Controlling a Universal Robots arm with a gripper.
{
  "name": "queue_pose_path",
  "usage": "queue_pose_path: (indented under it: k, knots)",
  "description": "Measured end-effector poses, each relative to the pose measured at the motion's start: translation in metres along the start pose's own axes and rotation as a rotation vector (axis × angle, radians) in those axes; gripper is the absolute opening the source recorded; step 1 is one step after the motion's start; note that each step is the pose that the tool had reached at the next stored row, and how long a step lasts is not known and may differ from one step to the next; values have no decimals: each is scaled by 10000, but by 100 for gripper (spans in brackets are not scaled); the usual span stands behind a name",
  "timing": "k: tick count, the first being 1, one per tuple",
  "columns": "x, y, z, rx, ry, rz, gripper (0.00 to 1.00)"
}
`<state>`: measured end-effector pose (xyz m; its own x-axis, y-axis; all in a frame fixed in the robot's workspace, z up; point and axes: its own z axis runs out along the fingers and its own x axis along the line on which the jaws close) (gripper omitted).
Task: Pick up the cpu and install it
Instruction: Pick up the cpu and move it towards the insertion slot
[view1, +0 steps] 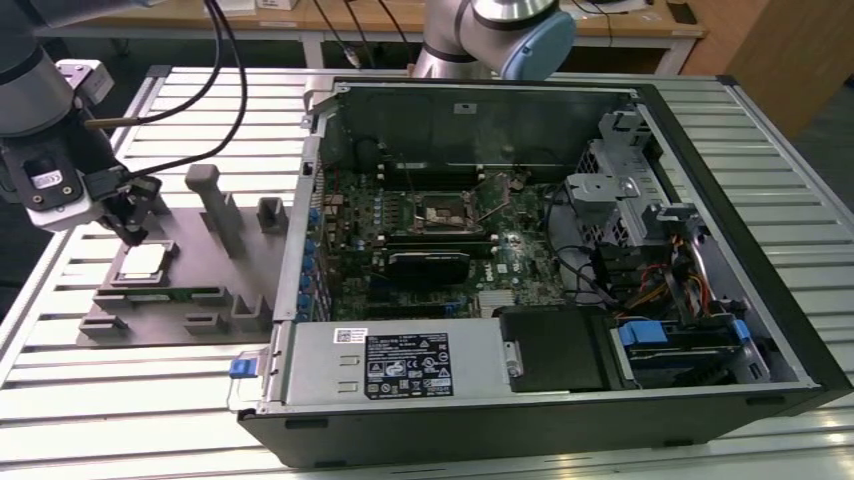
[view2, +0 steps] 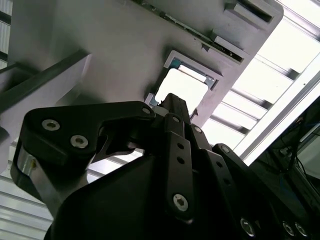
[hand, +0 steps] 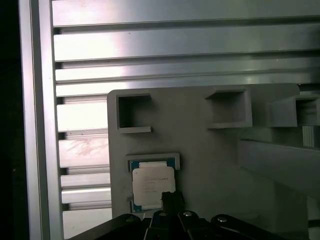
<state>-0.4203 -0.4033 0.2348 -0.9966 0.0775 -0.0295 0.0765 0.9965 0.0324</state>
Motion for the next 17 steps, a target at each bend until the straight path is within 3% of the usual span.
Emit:
queue_pose_path:
  k: [17]
  knots:
    - [46,-31,206,-1,-1,-1,11]
